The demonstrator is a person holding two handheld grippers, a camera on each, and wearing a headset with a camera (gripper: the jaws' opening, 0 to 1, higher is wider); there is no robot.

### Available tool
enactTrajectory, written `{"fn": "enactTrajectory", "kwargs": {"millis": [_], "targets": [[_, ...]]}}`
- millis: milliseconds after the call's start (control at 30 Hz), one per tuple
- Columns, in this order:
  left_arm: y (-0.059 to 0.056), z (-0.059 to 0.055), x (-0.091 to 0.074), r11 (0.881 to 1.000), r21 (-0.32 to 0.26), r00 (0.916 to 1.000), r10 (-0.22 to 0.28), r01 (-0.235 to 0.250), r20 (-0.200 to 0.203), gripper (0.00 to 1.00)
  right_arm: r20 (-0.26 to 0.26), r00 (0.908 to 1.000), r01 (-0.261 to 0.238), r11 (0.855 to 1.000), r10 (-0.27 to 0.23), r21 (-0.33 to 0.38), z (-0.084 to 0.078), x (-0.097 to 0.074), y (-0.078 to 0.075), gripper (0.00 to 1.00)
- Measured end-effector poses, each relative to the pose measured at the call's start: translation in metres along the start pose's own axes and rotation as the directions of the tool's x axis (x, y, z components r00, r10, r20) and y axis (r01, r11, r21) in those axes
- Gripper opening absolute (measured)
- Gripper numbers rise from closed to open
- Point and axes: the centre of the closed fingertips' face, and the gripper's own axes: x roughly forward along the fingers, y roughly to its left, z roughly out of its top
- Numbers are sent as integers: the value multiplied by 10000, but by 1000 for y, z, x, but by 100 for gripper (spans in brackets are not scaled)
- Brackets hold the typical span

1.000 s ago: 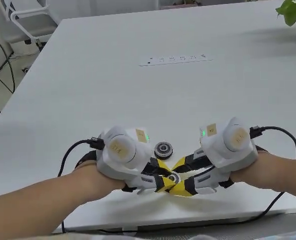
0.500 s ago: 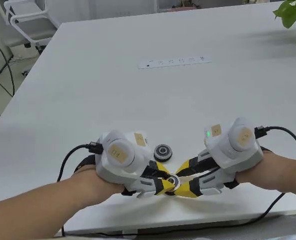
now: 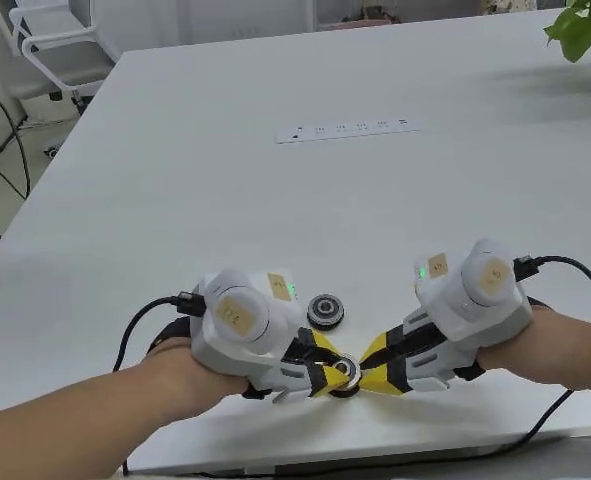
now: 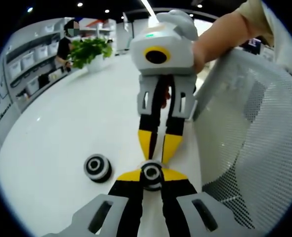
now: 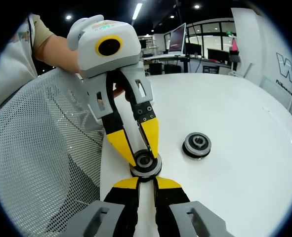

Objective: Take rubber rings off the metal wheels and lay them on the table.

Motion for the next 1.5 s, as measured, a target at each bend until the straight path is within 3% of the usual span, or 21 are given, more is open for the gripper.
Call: {"fn": "enactTrajectory", "kwargs": {"millis": [200, 433, 533, 867, 900, 933, 967, 1000, 1333, 1500], "targets": [[0, 0, 0, 10000, 31, 10000, 13, -13, -22, 13, 0, 10000, 63, 9993, -63, 366, -1, -1, -3, 2], [1, 0, 0, 9999, 101, 9999, 89, -88, -83, 13, 103, 9999, 100, 9901, -116, 1399, 1, -3, -8, 0], [1, 0, 0, 9999, 111, 9999, 111, -110, -101, 13, 243, 9996, 52, 9712, -113, 2383, 2, -6, -7, 0], [1, -1, -1, 9998, -3, 9997, 187, -187, -177, 13, 741, 9971, -125, 9272, -165, 3743, 6, -8, -11, 0], [1, -2, -1, 9998, 3, 9997, 196, -196, -173, 13, 1142, 9932, -251, 9134, -235, 4064, 12, -9, -13, 0], [1, -1, -1, 9998, 25, 9996, 219, -218, -176, 13, 1206, 9925, -377, 8951, -180, 4442, 14, -10, -11, 0], [2, -1, -1, 9997, 23, 9995, 253, -253, -182, 13, 1005, 9945, -146, 9086, -302, 4173, 10, -10, -15, 0], [2, -1, -1, 9997, 6, 9995, 259, -259, -189, 13, 1034, 9943, -180, 9103, -274, 4136, 11, -9, -13, 0], [1, -1, -1, 9994, -30, 9992, 351, -351, -214, 12, 1299, 9911, -352, 8896, -272, 4553, 17, -8, -6, 0], [1, -1, -1, 9993, -31, 9991, 366, -367, -206, 12, 1336, 9907, -370, 8904, -269, 4537, 18, -8, -6, 0]]}}
